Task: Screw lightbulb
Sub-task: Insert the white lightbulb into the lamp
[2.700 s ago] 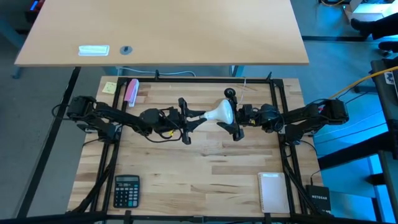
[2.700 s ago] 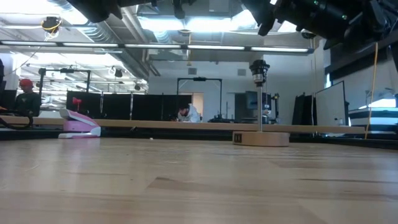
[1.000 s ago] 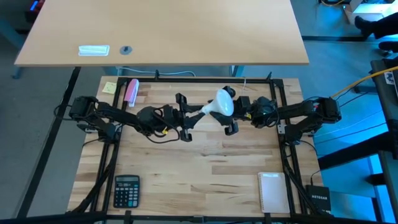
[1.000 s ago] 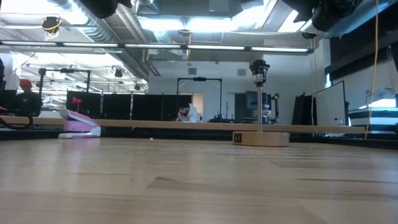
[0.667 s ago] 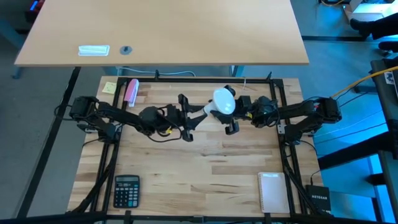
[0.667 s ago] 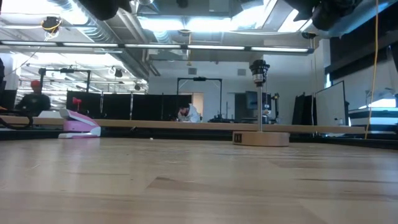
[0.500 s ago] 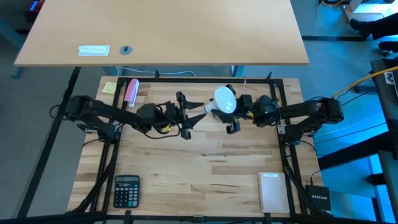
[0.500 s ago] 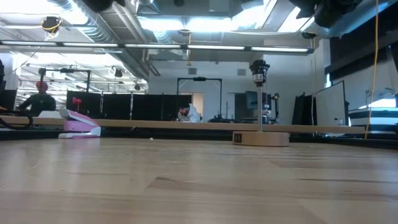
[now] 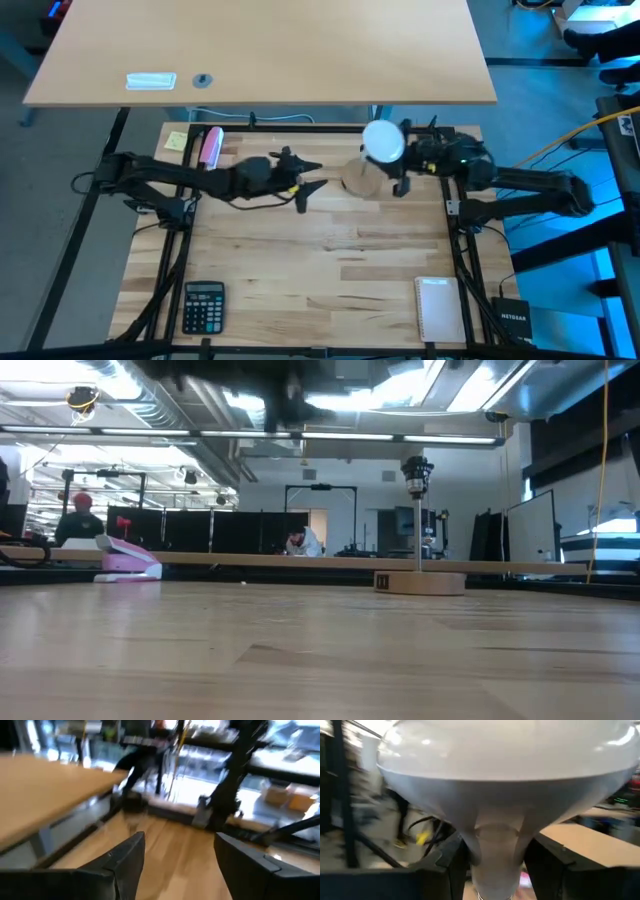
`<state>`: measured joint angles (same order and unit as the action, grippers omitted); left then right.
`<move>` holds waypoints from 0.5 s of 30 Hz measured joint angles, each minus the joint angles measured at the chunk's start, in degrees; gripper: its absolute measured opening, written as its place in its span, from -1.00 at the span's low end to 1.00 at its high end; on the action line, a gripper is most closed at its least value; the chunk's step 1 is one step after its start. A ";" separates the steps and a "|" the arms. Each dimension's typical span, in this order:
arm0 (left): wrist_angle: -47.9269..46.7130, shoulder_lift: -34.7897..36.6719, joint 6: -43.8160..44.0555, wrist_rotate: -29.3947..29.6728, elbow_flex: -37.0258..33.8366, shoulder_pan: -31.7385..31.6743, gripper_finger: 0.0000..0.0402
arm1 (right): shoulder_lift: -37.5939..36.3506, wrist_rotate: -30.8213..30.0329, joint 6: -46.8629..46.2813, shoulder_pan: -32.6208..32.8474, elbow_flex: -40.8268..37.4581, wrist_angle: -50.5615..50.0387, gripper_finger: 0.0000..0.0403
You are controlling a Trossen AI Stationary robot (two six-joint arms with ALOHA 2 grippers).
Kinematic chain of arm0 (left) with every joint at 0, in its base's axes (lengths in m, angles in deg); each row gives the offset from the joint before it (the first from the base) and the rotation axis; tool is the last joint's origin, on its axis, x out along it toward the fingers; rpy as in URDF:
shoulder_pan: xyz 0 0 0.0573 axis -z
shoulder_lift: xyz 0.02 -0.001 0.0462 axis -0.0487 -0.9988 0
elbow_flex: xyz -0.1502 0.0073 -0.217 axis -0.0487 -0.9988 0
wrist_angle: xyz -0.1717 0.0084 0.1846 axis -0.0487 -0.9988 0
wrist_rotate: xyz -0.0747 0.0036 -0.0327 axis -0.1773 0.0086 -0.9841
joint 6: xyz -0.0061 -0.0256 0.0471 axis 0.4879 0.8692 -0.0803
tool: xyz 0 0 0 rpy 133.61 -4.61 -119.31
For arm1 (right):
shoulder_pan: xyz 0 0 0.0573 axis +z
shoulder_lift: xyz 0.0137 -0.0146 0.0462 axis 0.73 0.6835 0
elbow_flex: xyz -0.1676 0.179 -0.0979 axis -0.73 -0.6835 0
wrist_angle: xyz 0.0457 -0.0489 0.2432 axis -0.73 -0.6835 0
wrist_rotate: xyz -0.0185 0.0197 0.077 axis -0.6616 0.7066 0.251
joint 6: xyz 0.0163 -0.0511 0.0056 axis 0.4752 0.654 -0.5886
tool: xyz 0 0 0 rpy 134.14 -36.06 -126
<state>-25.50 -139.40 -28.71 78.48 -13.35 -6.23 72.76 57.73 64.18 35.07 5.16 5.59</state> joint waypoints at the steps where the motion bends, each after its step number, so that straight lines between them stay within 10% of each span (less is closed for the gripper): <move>1: 1.33 -2.15 0.41 0.01 0.00 -0.48 0.10 | -1.84 -1.41 0.87 -0.42 0.00 -2.52 -0.18; 9: 10.81 -22.07 1.46 -1.20 5.86 -4.75 0.01 | -8.63 -5.63 4.19 -4.63 0.00 -16.36 -0.19; 15: -3.60 -33.94 0.25 -4.91 20.55 -7.16 -0.06 | -6.66 -5.65 7.55 -7.17 -0.03 -21.48 -0.19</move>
<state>-29.10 -173.33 -28.45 73.57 7.20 -13.39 66.10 52.08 71.73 27.90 5.13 -15.89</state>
